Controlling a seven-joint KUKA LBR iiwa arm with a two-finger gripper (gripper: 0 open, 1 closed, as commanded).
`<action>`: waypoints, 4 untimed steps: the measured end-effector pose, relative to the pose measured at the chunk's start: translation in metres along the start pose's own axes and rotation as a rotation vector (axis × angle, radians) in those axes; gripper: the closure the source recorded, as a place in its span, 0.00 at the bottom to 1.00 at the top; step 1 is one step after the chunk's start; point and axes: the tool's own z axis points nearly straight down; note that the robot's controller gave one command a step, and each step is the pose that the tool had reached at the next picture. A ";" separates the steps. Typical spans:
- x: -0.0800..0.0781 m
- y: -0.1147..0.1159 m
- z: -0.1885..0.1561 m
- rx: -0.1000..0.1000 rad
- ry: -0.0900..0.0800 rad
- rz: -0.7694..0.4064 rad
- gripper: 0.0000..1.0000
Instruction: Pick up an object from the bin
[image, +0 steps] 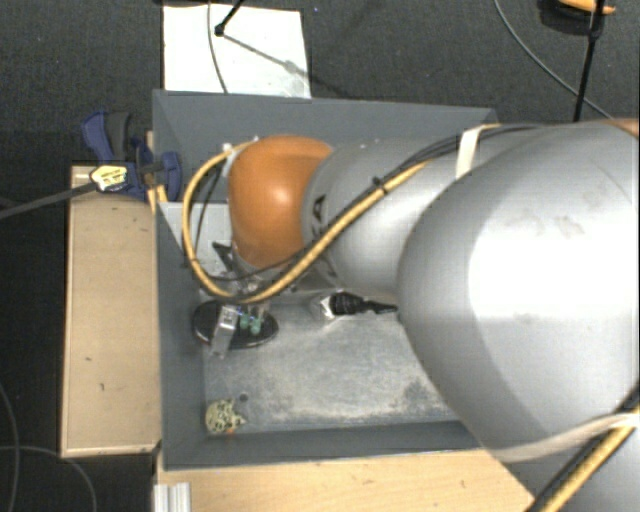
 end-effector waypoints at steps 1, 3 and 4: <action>0.010 -0.015 0.051 0.005 0.003 0.148 0.00; 0.010 -0.015 0.052 0.005 0.003 0.148 1.00; 0.009 -0.015 0.010 0.001 0.001 0.148 1.00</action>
Offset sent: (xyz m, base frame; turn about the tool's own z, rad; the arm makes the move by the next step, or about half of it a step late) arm -0.0143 -0.0097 -0.0511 0.1486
